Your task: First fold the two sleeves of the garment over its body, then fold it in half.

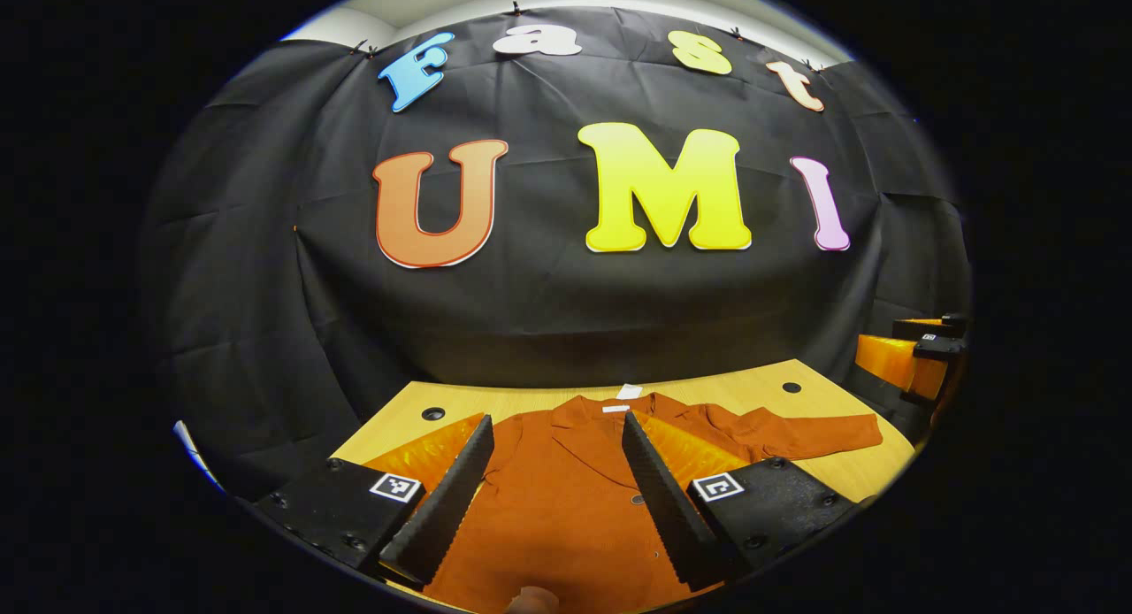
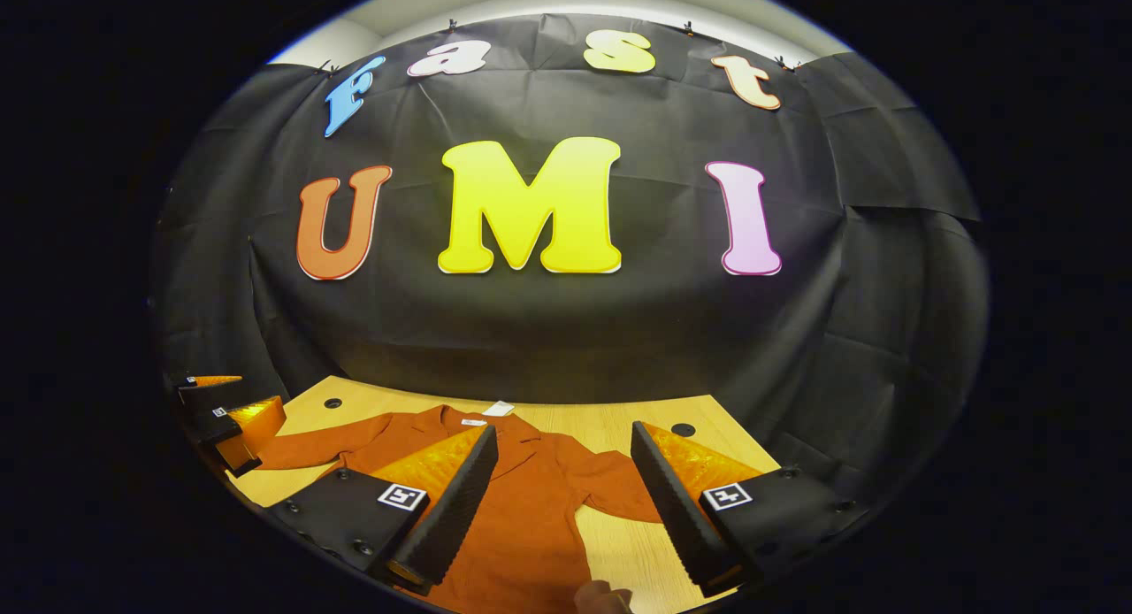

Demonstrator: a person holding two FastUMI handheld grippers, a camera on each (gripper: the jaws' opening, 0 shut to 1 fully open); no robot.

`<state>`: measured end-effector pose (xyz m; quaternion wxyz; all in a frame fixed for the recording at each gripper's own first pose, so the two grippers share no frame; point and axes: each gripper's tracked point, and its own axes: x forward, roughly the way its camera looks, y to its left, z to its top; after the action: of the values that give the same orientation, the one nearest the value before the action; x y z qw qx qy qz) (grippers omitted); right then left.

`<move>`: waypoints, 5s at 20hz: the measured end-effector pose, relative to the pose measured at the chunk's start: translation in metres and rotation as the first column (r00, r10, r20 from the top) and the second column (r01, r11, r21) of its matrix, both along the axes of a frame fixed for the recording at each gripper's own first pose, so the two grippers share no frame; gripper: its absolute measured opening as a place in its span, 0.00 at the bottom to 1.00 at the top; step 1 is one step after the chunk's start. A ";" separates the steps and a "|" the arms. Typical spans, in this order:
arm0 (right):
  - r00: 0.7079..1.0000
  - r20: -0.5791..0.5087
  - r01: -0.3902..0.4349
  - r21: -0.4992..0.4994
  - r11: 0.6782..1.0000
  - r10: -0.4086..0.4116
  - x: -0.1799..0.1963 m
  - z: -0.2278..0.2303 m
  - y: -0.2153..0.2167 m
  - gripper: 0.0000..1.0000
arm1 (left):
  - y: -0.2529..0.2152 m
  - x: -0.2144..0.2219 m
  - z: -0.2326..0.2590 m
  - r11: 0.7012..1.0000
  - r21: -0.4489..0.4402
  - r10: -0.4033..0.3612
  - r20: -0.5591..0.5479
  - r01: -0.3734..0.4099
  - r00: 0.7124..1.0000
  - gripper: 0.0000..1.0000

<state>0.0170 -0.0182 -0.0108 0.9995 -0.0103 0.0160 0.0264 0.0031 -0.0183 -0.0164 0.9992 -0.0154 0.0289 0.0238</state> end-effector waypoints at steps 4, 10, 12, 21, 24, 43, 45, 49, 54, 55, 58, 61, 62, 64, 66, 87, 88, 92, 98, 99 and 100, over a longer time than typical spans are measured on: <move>1.000 -0.003 -0.014 -0.008 1.000 0.014 0.001 -0.001 0.001 0.97 | -0.004 0.001 -0.008 1.000 -0.022 0.006 -0.032 -0.007 0.999 0.95; 1.000 -0.030 0.000 0.004 1.000 0.000 0.014 -0.009 -0.010 0.97 | -0.012 0.005 -0.017 1.000 -0.021 0.002 -0.060 -0.003 0.998 0.95; 0.999 -0.038 0.018 0.004 1.000 -0.018 0.022 -0.011 -0.020 0.97 | -0.016 0.005 -0.021 1.000 -0.031 0.000 -0.079 -0.003 0.997 0.95; 0.983 -0.121 0.147 0.036 0.989 -0.141 0.067 -0.039 -0.099 0.97 | -0.018 0.004 -0.037 0.999 -0.032 0.034 -0.141 -0.039 0.989 0.95; 0.967 -0.165 0.202 0.029 0.979 -0.194 0.081 -0.058 -0.138 0.97 | -0.022 0.001 -0.041 0.998 -0.051 0.038 -0.151 -0.046 0.988 0.95; 0.734 -0.579 0.437 0.002 0.899 -0.355 0.112 -0.239 -0.325 0.99 | -0.080 -0.035 -0.116 0.997 0.038 0.081 -0.410 -0.072 0.908 0.96; 0.703 -0.612 0.458 0.002 0.889 -0.362 0.114 -0.254 -0.337 0.99 | -0.086 -0.036 -0.118 0.996 0.053 0.082 -0.417 -0.066 0.905 0.96; 0.652 -0.668 0.437 -0.055 0.898 -0.358 0.112 -0.281 -0.348 0.98 | -0.092 -0.039 -0.124 0.994 0.087 0.098 -0.431 -0.067 0.897 0.96; 0.630 -0.720 0.436 0.017 0.900 -0.292 0.117 -0.280 -0.344 0.89 | -0.095 -0.048 -0.134 0.992 0.095 0.116 -0.467 -0.081 0.877 0.96; 0.597 -0.758 0.465 0.060 0.883 -0.263 0.115 -0.282 -0.345 0.91 | -0.098 -0.050 -0.138 0.993 0.087 0.108 -0.474 -0.076 0.874 0.96; 0.529 -0.827 0.509 0.131 0.851 -0.189 0.118 -0.279 -0.348 0.90 | -0.105 -0.056 -0.156 0.996 0.076 0.080 -0.499 -0.049 0.863 0.96; 0.438 -0.885 0.426 0.053 0.903 -0.155 0.112 -0.282 -0.345 0.89 | -0.118 -0.057 -0.173 1.000 0.026 0.004 -0.528 0.011 0.849 0.99; 0.423 -0.890 0.389 0.010 0.921 -0.169 0.110 -0.285 -0.346 0.87 | -0.117 -0.057 -0.173 0.999 0.021 -0.015 -0.526 0.030 0.851 0.99; 0.406 -0.897 0.370 -0.011 0.929 -0.172 0.112 -0.283 -0.344 0.88 | -0.112 -0.058 -0.167 0.999 0.007 -0.041 -0.508 0.051 0.860 0.99; 0.389 -0.903 0.434 0.007 0.901 -0.180 0.114 -0.279 -0.346 0.85 | -0.100 -0.060 -0.162 0.998 0.005 -0.049 -0.489 0.059 0.871 0.99; 0.213 -0.973 0.529 0.041 0.847 -0.086 0.117 -0.281 -0.353 0.29 | -0.062 -0.080 -0.181 0.999 -0.042 -0.024 -0.522 0.003 0.853 0.99; 0.221 -0.973 0.537 0.060 0.841 -0.072 0.119 -0.278 -0.349 0.18 | -0.060 -0.079 -0.182 0.999 -0.041 -0.022 -0.521 0.000 0.853 0.99; 0.227 -0.972 0.519 0.062 0.853 -0.067 0.109 -0.271 -0.344 0.07 | -0.046 -0.075 -0.187 0.999 -0.041 -0.010 -0.527 -0.014 0.850 0.99; 0.304 -0.939 0.445 -0.010 0.895 -0.161 0.111 -0.225 -0.327 0.07 | -0.021 -0.065 -0.191 0.999 -0.049 -0.017 -0.513 -0.010 0.858 0.99; 0.319 -0.933 0.438 -0.011 0.899 -0.167 0.113 -0.215 -0.317 0.07 | -0.017 -0.063 -0.191 0.999 -0.053 -0.020 -0.509 -0.008 0.860 0.99; 0.335 -0.927 0.429 -0.006 0.903 -0.166 0.114 -0.206 -0.306 0.07 | -0.012 -0.062 -0.193 0.998 -0.058 -0.027 -0.506 -0.003 0.862 0.99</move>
<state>0.1307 -0.3241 -0.2167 0.8051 0.1297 0.5576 -0.1552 -0.0587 -0.0303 -0.2093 0.9559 -0.0369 0.2908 0.0201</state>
